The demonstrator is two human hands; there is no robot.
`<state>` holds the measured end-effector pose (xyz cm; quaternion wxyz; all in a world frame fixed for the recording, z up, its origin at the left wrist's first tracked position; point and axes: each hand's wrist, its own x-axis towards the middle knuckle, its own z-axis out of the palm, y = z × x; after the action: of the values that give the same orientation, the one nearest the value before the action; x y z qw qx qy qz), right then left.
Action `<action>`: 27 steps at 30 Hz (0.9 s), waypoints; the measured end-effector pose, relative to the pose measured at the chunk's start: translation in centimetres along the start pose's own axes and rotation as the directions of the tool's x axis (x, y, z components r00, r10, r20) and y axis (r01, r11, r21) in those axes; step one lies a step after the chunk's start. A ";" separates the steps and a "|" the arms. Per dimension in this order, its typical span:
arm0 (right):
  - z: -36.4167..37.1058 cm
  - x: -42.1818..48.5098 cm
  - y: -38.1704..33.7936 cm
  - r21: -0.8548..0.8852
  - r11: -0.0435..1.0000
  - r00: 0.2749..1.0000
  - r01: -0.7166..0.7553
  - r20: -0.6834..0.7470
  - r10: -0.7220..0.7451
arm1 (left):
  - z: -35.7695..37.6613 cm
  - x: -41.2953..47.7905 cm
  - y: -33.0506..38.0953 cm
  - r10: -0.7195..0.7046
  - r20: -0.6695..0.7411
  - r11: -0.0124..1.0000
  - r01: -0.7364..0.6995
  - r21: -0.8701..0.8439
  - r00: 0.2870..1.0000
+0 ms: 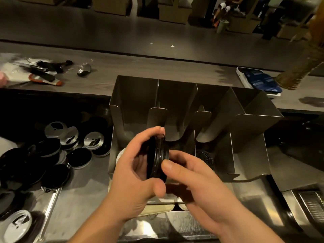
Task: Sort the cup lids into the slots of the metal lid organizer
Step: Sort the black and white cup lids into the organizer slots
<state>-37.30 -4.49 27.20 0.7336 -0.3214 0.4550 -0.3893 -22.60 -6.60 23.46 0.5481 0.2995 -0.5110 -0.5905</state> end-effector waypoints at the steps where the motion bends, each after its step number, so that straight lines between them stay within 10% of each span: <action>1: 0.1 -0.1 -0.2 0.046 0.999 1.000 -0.008 0.009 0.008 | 0.0 -0.1 0.0 0.000 -0.014 1.000 0.000 -0.021 1.000; 7: 0.1 0.2 0.8 0.147 0.987 0.998 0.059 -0.014 -0.057 | -0.1 -0.2 0.2 -0.066 -0.214 0.977 0.020 -0.212 0.975; 17: -1.5 -0.8 -0.2 0.244 0.953 0.970 0.181 0.116 -0.214 | -1.0 0.2 2.7 -0.541 -0.141 0.517 0.196 -0.833 0.829; 27: -3.3 -0.6 -2.0 -0.197 0.874 0.864 0.445 -0.163 -0.477 | -0.5 -0.2 3.0 -0.673 -0.061 0.356 0.250 -0.900 0.737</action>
<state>-41.05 -5.31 27.85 0.5410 -0.4340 0.4667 -0.5487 -21.10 -6.19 26.09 0.5207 0.2472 0.0879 -0.8125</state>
